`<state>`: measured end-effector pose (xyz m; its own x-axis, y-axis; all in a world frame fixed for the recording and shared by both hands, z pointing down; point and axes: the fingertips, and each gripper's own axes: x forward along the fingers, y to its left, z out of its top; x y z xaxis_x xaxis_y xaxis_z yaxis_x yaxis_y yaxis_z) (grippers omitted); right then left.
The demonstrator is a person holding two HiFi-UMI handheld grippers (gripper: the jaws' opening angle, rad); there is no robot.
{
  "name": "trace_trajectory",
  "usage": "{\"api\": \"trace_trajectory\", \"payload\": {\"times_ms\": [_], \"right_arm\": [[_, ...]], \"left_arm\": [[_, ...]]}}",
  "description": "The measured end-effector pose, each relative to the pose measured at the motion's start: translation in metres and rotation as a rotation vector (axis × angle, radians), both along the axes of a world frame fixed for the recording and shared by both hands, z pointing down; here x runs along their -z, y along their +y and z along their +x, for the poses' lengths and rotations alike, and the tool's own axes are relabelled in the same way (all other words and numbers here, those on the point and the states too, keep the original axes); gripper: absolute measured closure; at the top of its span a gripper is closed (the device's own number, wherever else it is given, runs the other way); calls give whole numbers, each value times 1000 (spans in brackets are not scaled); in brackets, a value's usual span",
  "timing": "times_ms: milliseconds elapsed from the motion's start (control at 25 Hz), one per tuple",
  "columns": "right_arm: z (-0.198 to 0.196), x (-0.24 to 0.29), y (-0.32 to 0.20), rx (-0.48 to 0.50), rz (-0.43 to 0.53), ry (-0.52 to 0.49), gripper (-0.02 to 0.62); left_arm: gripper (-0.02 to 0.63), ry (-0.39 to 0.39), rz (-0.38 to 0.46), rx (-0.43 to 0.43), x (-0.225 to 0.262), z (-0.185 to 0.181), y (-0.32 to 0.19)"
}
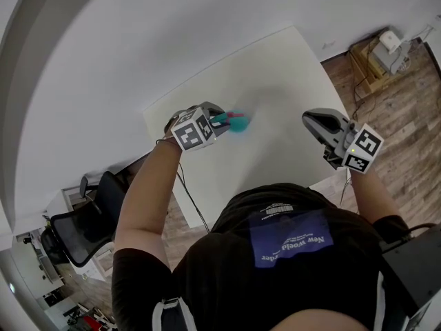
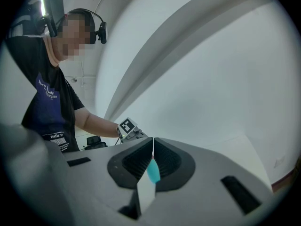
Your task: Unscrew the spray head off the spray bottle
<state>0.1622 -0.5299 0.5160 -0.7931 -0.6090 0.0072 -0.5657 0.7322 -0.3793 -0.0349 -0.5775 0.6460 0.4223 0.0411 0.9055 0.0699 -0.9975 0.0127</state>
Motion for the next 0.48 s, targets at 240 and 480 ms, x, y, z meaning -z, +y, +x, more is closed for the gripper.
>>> {"api": "trace_trajectory", "payload": {"times_ms": [240, 480], "right_arm": [[4, 6, -3, 39, 16, -8, 598], [3, 19, -4, 98, 32, -12, 598]], "left_arm": [[463, 117, -14, 122, 15, 5, 11], [463, 254, -9, 239, 61, 17, 28]]}}
